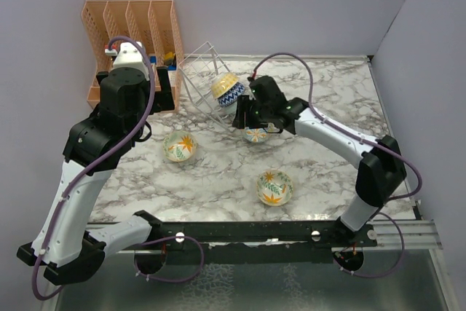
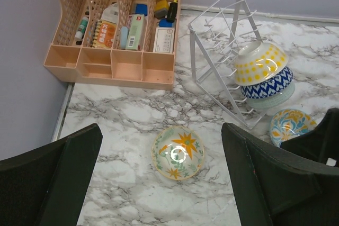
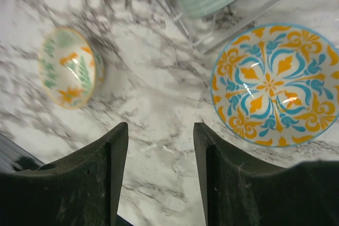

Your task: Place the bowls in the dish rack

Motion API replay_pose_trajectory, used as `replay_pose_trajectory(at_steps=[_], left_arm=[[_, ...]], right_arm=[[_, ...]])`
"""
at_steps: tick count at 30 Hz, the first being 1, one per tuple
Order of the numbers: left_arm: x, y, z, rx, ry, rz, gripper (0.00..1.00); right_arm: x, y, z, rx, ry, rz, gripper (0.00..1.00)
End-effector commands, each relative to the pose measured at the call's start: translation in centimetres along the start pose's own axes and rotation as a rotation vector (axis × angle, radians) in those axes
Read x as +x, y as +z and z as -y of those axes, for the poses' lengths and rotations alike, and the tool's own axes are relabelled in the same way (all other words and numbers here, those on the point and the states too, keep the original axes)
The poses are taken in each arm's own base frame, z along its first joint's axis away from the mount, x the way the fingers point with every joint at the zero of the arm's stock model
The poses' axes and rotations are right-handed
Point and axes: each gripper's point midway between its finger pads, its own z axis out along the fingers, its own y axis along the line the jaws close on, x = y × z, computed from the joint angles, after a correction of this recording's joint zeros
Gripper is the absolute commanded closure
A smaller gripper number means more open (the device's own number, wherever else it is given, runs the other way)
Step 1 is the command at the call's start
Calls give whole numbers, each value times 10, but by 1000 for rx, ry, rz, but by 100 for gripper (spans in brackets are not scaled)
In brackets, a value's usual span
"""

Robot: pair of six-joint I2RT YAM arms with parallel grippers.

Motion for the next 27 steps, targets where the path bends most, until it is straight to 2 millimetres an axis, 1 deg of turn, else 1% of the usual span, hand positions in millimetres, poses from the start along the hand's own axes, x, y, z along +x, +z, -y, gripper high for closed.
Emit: replay_pose_trajectory(at_steps=[1, 3, 6, 7, 9, 18, 23, 27], left_arm=[[-8, -5, -1, 6, -24, 31, 1], [-7, -6, -3, -2, -25, 30, 1], [-5, -6, -6, -16, -22, 25, 1], [-5, -6, -6, -19, -23, 25, 1], [-3, -6, -8, -27, -25, 22, 1], [3, -4, -8, -33, -40, 6, 1], [7, -5, -9, -38, -46, 0, 1], [9, -6, -11, -43, -50, -4, 1]], right_arm=[[40, 10, 23, 158, -260, -137, 45], [47, 18, 23, 192, -347, -143, 43], [59, 29, 42, 298, -395, -172, 42], [61, 31, 48, 324, -409, -178, 42], [61, 36, 55, 350, -437, -173, 42], [53, 62, 63, 353, -579, -126, 44], [62, 74, 60, 295, -624, -141, 47], [72, 77, 68, 308, -620, -162, 54]])
